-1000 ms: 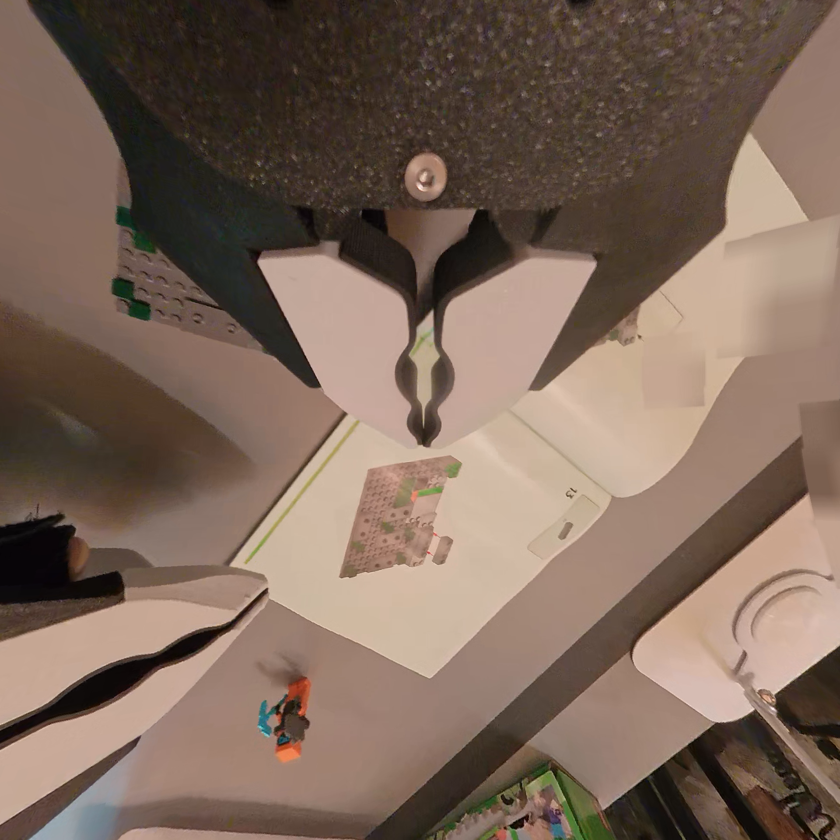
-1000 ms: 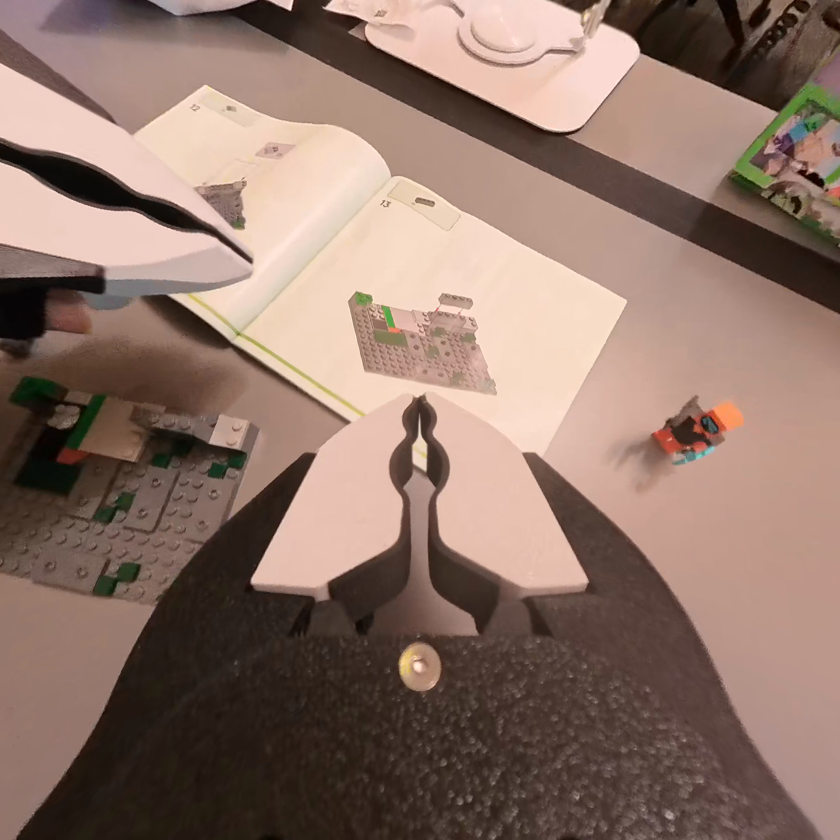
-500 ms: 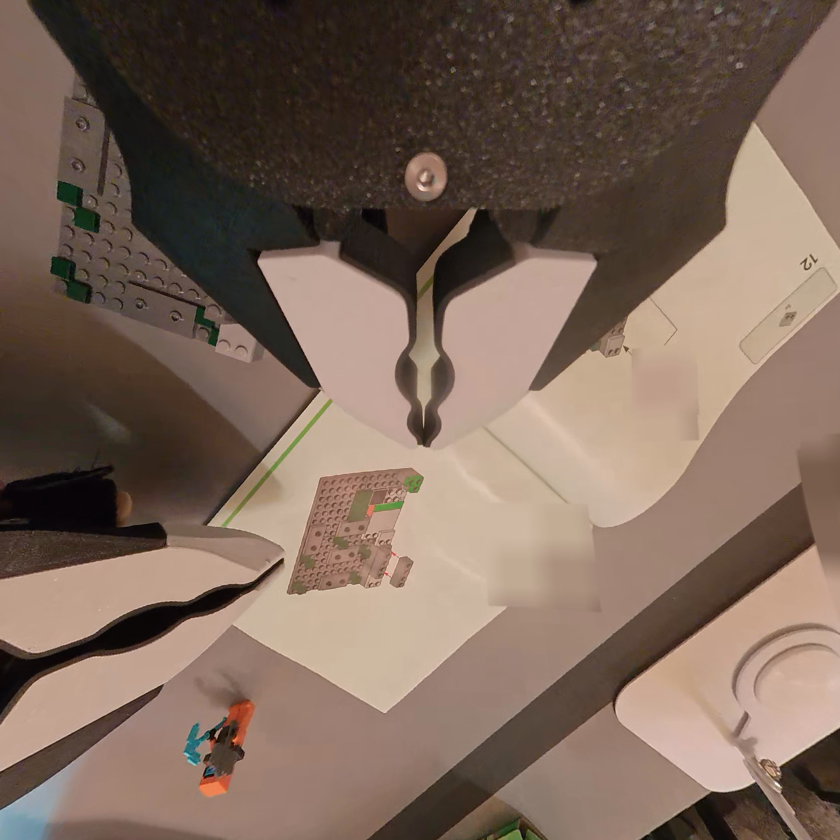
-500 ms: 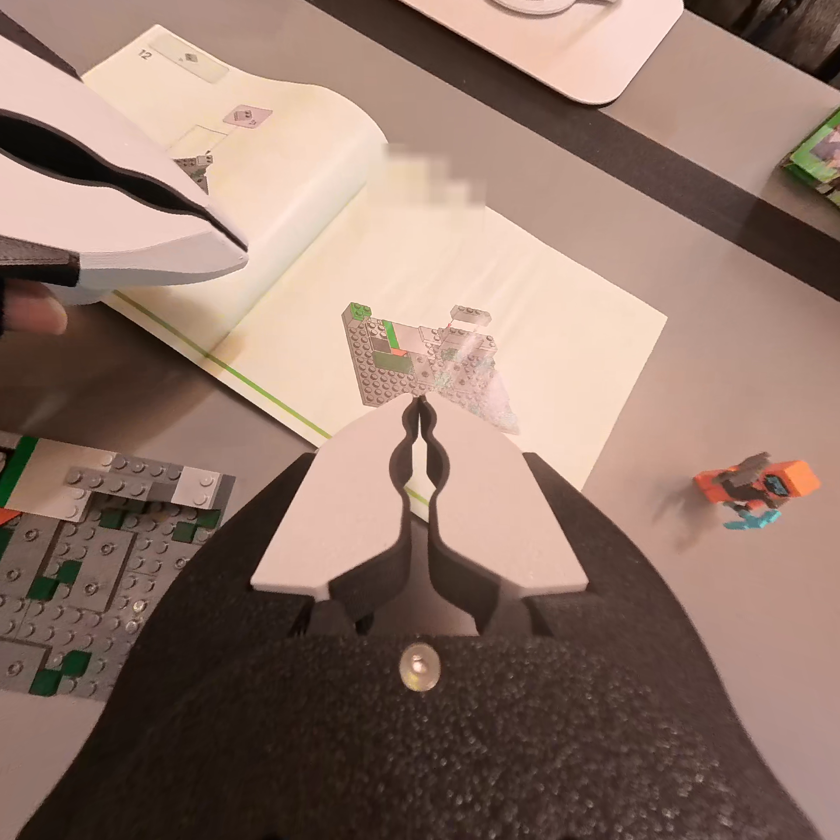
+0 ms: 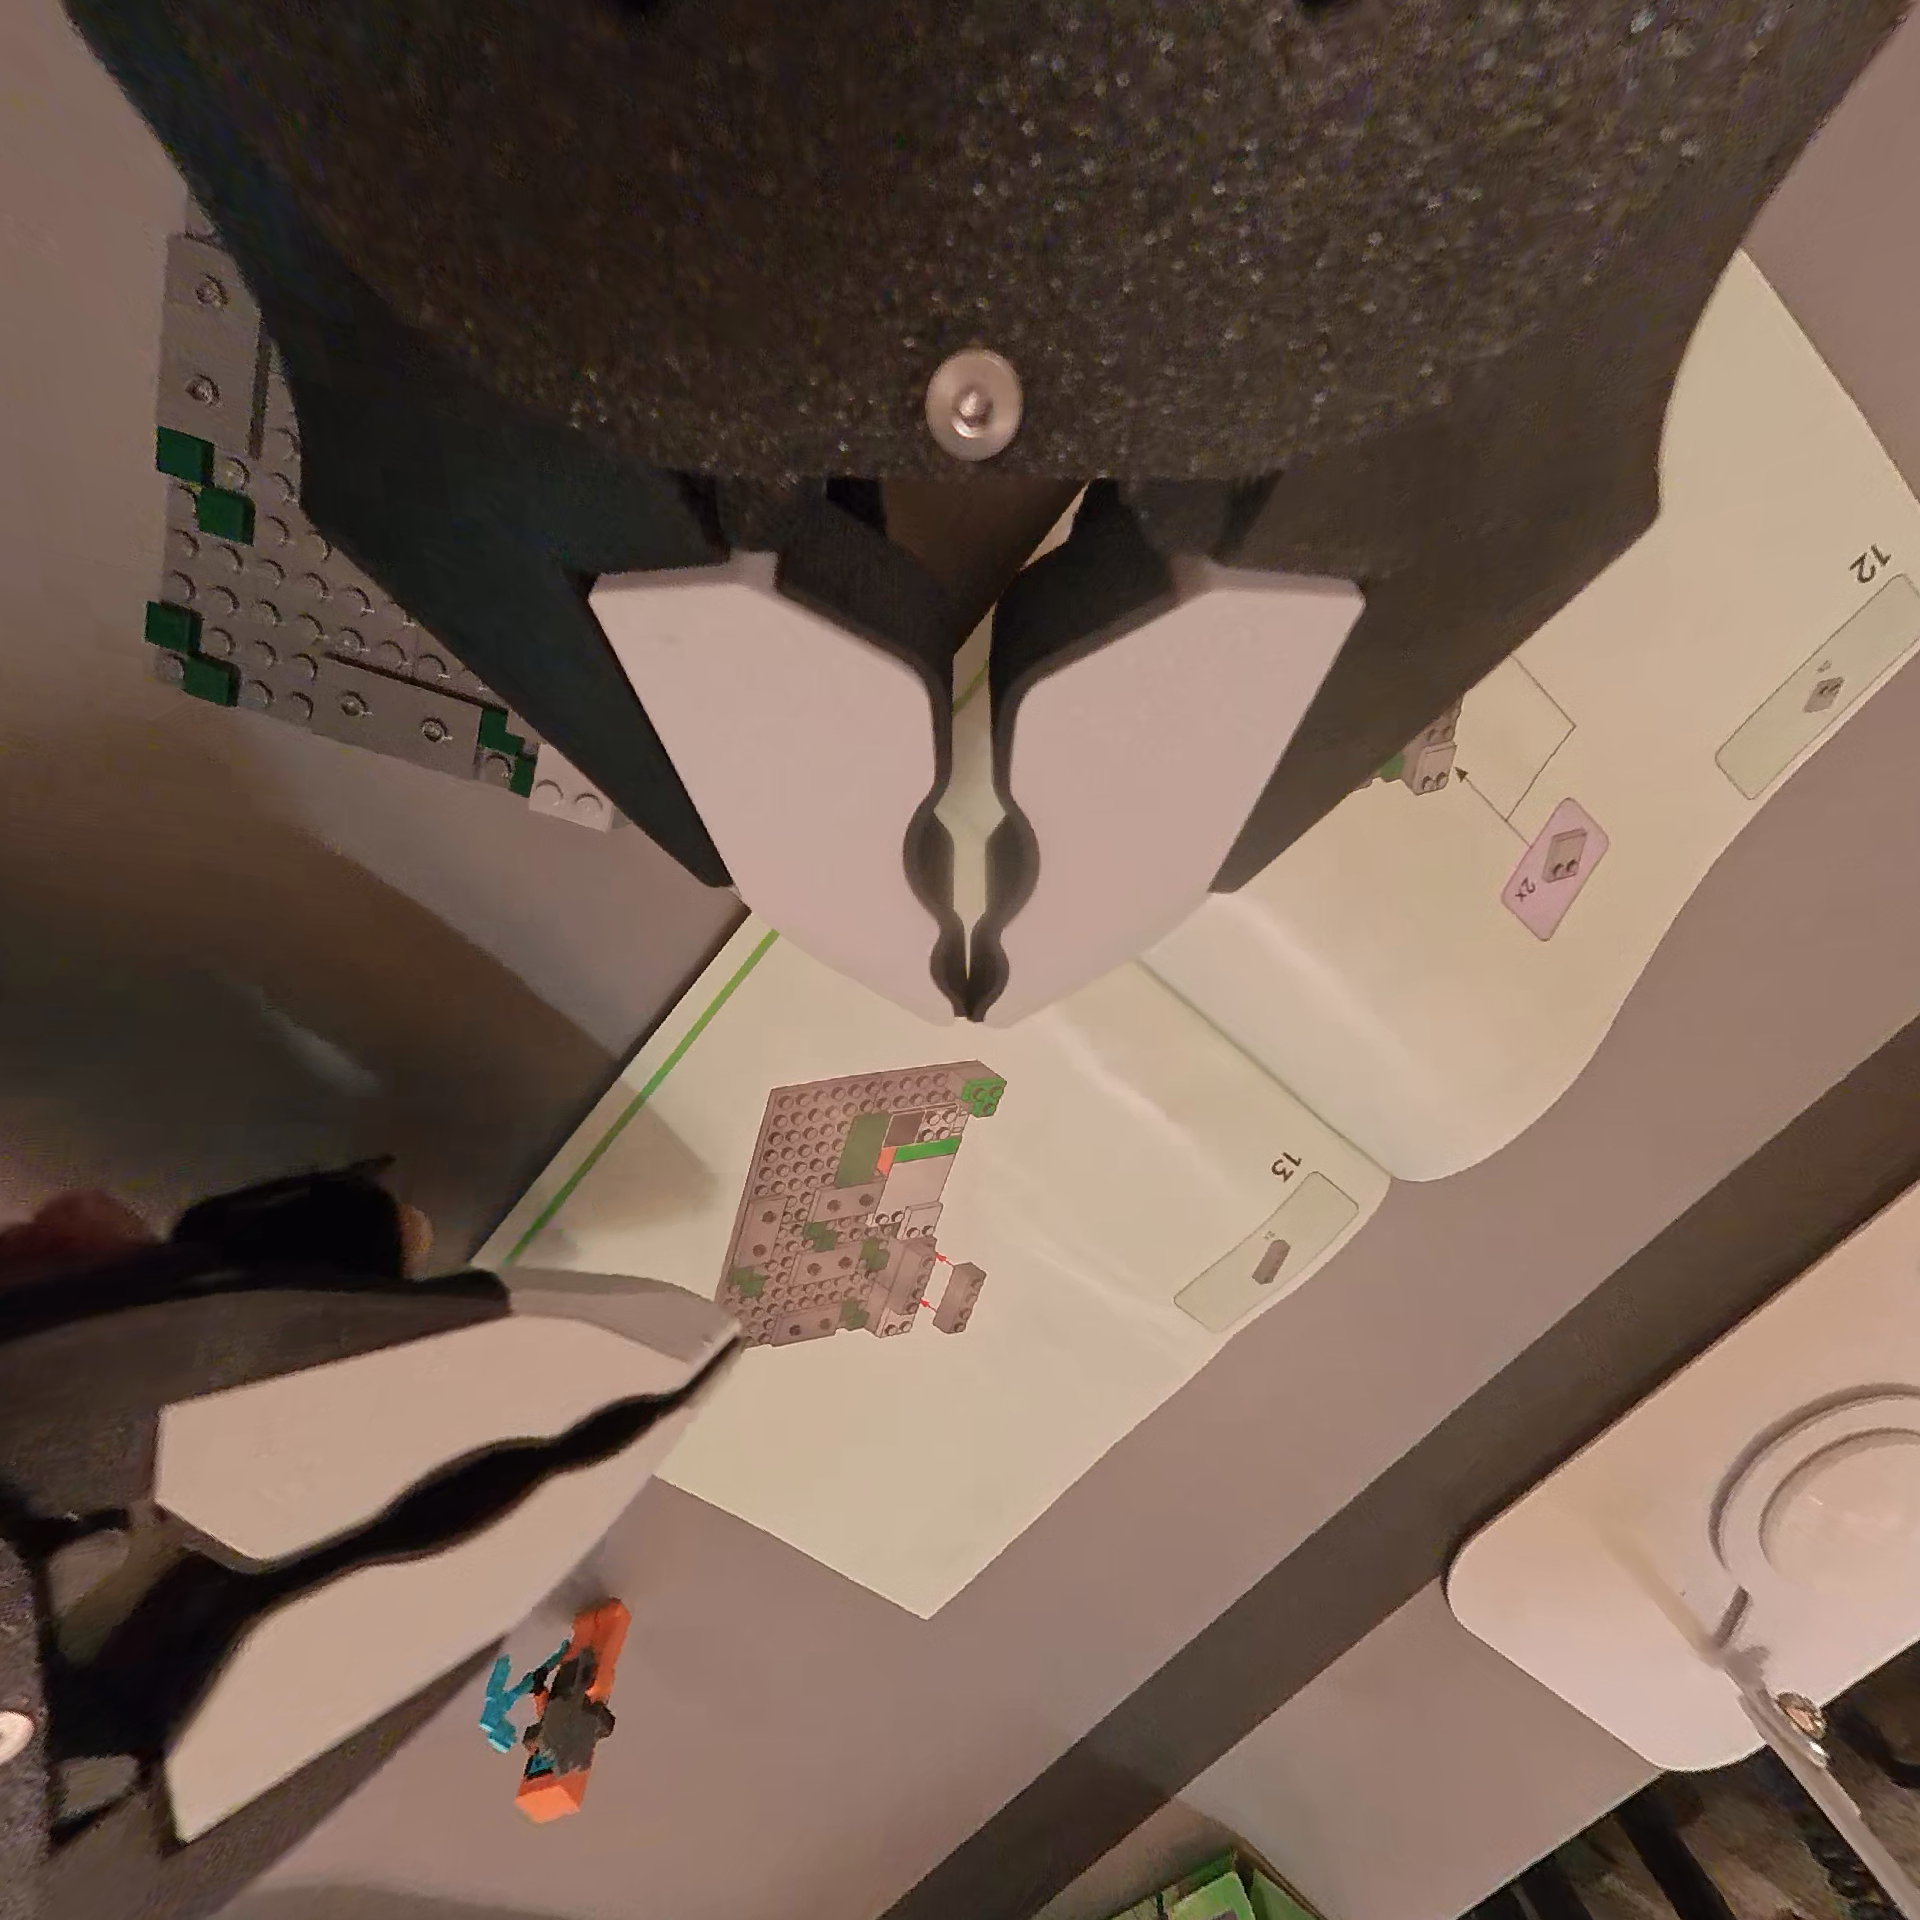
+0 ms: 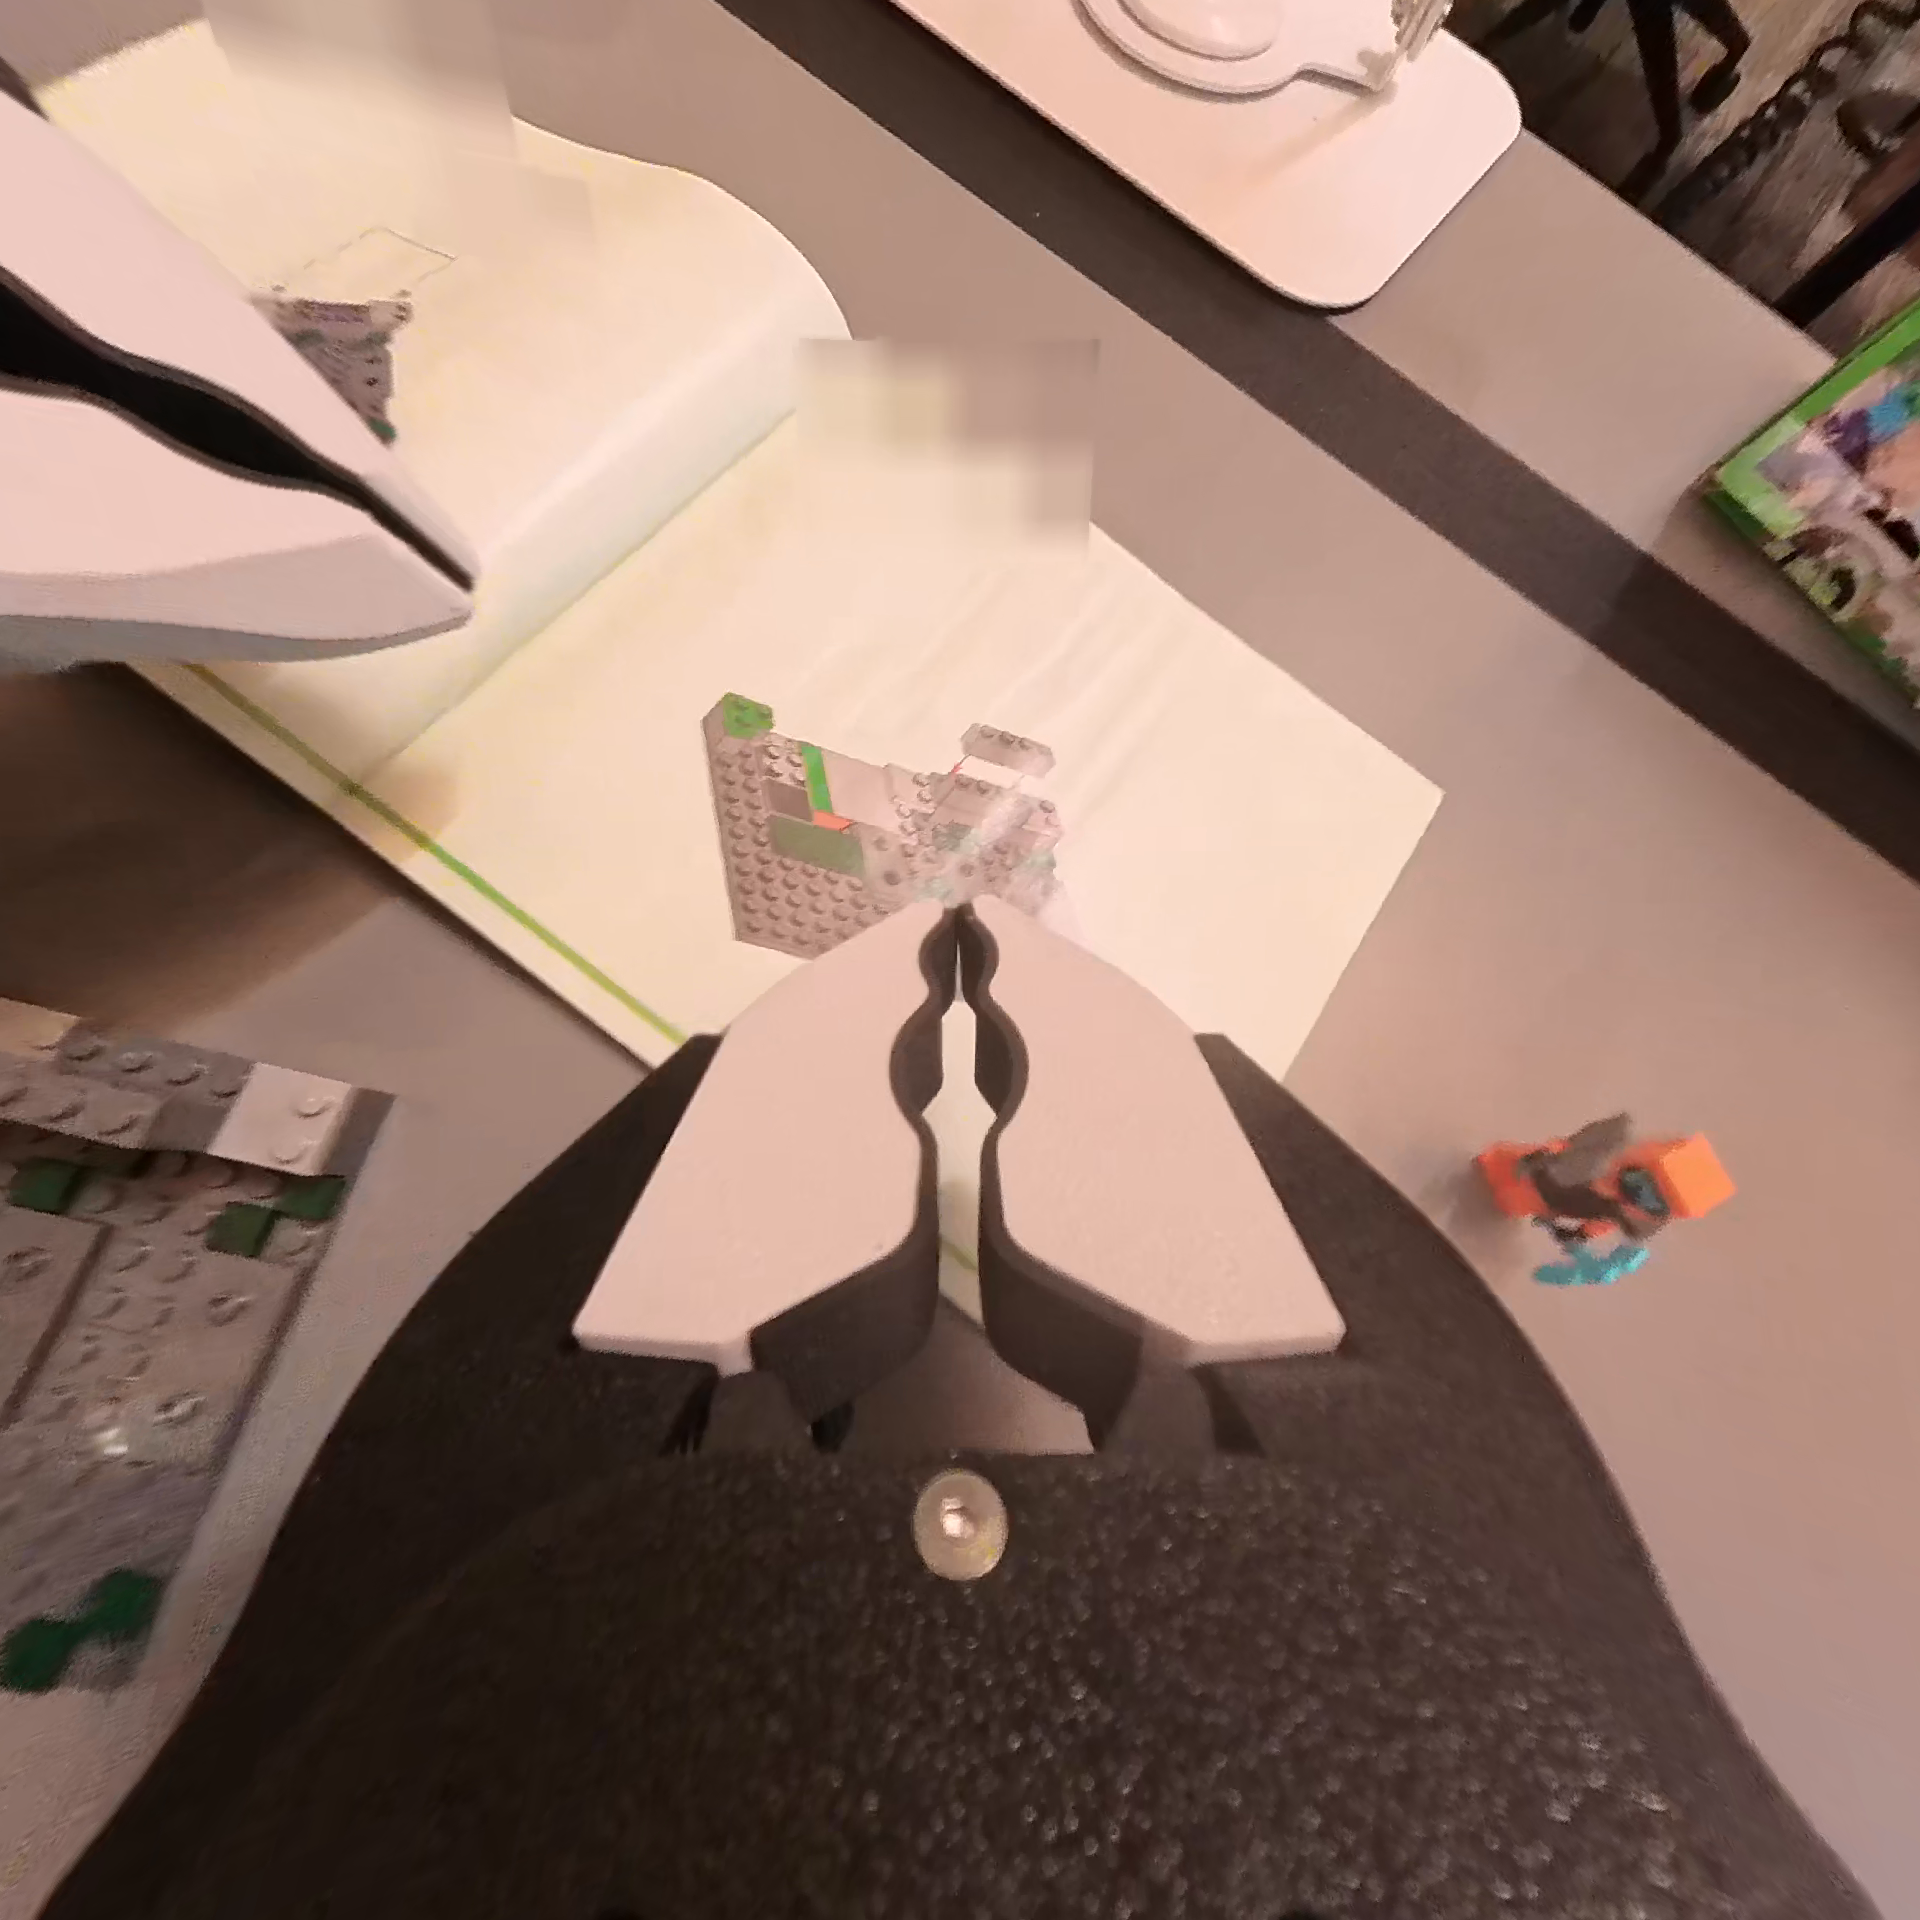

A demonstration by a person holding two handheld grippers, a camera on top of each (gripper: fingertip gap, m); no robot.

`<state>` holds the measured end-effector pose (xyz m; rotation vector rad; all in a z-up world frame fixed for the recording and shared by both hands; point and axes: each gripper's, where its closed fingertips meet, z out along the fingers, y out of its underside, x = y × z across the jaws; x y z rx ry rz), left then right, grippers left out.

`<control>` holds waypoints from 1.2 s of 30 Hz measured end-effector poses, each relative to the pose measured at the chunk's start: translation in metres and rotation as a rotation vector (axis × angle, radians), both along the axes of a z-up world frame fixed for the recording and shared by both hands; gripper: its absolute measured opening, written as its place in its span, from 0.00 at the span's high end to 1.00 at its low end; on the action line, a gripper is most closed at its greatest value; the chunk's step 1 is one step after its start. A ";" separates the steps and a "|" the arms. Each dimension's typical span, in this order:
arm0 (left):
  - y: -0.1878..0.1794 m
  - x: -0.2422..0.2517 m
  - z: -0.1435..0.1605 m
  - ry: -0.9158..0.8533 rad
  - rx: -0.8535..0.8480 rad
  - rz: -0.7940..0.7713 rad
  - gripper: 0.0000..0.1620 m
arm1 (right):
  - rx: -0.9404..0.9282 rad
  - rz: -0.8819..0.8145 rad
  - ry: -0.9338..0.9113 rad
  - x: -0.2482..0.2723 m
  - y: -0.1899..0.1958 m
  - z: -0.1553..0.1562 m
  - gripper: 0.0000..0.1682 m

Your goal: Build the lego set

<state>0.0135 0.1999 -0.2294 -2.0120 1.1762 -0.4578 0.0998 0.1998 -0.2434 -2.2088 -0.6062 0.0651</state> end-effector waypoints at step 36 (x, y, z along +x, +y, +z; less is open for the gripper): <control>0.010 -0.017 -0.006 0.005 -0.019 0.013 1.00 | -0.135 0.283 -0.157 -0.001 0.057 -0.034 1.00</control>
